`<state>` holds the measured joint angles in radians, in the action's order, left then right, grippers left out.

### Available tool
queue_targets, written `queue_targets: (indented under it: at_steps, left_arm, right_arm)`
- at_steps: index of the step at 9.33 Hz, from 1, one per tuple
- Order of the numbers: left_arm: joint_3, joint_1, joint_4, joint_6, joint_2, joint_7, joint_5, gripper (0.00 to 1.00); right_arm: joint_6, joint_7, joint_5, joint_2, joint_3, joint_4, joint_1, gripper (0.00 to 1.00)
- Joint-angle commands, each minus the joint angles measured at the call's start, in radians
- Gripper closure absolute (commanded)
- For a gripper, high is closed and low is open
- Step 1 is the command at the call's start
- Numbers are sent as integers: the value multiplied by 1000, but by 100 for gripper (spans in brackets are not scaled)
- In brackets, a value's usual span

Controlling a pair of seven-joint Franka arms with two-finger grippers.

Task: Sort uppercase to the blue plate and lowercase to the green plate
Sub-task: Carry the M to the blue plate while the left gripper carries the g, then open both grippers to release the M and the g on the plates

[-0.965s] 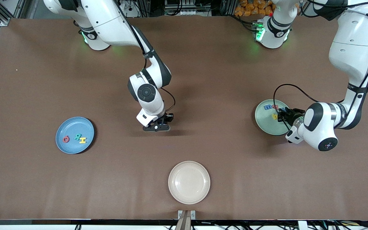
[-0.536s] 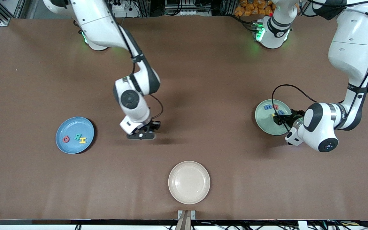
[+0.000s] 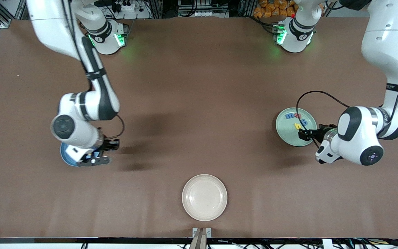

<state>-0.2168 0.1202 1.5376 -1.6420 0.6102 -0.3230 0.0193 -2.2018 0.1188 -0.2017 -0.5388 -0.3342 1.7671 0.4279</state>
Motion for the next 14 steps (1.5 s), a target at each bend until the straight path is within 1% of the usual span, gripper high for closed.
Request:
queue_targets:
  at_steps: [1, 2, 3, 4, 5, 6, 7, 9, 10, 11, 13, 14]
  left_arm:
    - [13, 12, 22, 24, -157, 100, -38, 0]
    - [29, 6, 10, 24, -212, 138, -32, 0]
    - [62, -8, 10, 24, -269, 177, -25, 0]
    - [101, -46, 10, 24, -321, 198, -24, 0]
    - [163, -97, 10, 24, -370, 202, -24, 0]
    - [198, -129, 10, 24, -409, 229, -24, 0]
    - [201, -132, 12, 24, -449, 304, -25, 0]
    - [201, -140, 15, 56, -521, 327, -24, 0]
    - [201, -140, 15, 56, -541, 317, -22, 0]
    - [201, -140, 16, 76, -552, 326, -21, 0]
    - [197, -134, 30, 99, -573, 328, -19, 0]
    - [198, -132, 24, 103, -573, 325, -19, 0]
  right_arm:
    - [16, 126, 47, 37, 18, 58, -107, 100]
    - [17, 206, 56, 39, 18, 66, -148, 100]
    - [17, 278, 56, 43, 18, 80, -184, 100]
    - [14, 307, 56, 42, 18, 90, -207, 78]
    - [14, 308, 56, 42, 18, 92, -208, 22]
    - [16, 308, 54, 45, 20, 92, -210, 0]
    - [19, 308, 54, 60, 21, 94, -218, 0]
    - [13, 300, 54, 132, 41, 124, -241, 0]
    - [10, 297, 56, 181, 110, 135, -309, 0]
    - [10, 282, 77, 233, 160, 152, -369, 0]
    - [10, 221, 88, 360, 220, 216, -432, 0]
    - [13, 181, 113, 426, 268, 241, -460, 0]
